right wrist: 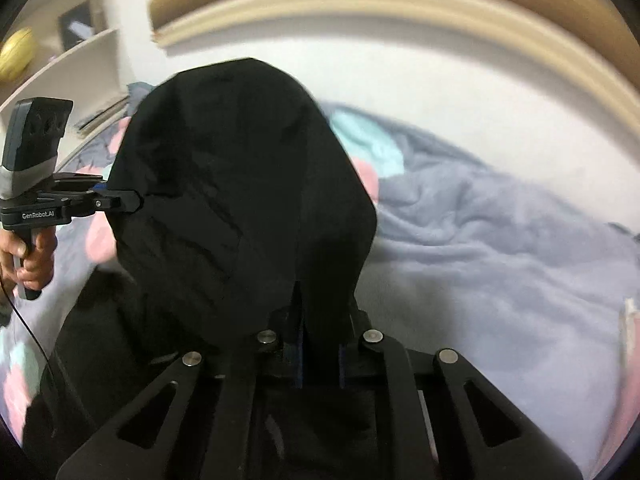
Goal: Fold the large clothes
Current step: 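Fold the hood down onto the jacket body with both grippers, then grasp the jacket hem with both grippers and lift it up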
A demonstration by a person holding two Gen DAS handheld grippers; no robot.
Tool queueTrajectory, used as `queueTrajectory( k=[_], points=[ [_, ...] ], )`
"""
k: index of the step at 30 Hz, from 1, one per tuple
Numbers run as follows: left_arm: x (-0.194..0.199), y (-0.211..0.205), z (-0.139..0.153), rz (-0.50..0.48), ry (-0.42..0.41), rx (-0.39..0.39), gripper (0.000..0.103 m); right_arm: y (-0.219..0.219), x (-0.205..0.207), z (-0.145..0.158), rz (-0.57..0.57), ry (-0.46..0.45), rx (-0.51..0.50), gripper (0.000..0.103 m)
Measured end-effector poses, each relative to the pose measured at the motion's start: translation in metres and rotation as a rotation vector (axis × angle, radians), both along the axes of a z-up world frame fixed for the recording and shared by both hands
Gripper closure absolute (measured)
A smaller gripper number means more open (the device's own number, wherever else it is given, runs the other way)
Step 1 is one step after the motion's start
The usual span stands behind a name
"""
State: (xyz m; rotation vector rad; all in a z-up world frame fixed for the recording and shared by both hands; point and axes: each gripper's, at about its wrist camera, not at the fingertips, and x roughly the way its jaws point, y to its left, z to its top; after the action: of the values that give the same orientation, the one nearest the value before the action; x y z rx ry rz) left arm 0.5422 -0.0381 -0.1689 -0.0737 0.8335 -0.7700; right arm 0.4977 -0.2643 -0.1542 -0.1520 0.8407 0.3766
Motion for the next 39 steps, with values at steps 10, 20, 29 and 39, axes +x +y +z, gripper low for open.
queueTrajectory(
  k=[10,20,29,39],
  points=[
    [-0.200,0.022,0.020,-0.014,-0.020,0.095,0.092,0.026,-0.208,0.029,-0.070,-0.116,-0.082,0.090],
    [-0.307,0.050,-0.047,0.060,0.288,0.180,0.091,0.006,-0.298,-0.043,-0.165,0.267,-0.060,0.063],
    [-0.289,0.063,0.058,0.121,0.113,0.111,0.087,-0.025,-0.280,0.044,-0.304,0.165,0.161,0.049],
    [-0.214,-0.005,0.042,0.081,0.266,-0.042,0.051,0.054,-0.186,0.046,-0.228,0.211,0.207,0.028]
  ],
)
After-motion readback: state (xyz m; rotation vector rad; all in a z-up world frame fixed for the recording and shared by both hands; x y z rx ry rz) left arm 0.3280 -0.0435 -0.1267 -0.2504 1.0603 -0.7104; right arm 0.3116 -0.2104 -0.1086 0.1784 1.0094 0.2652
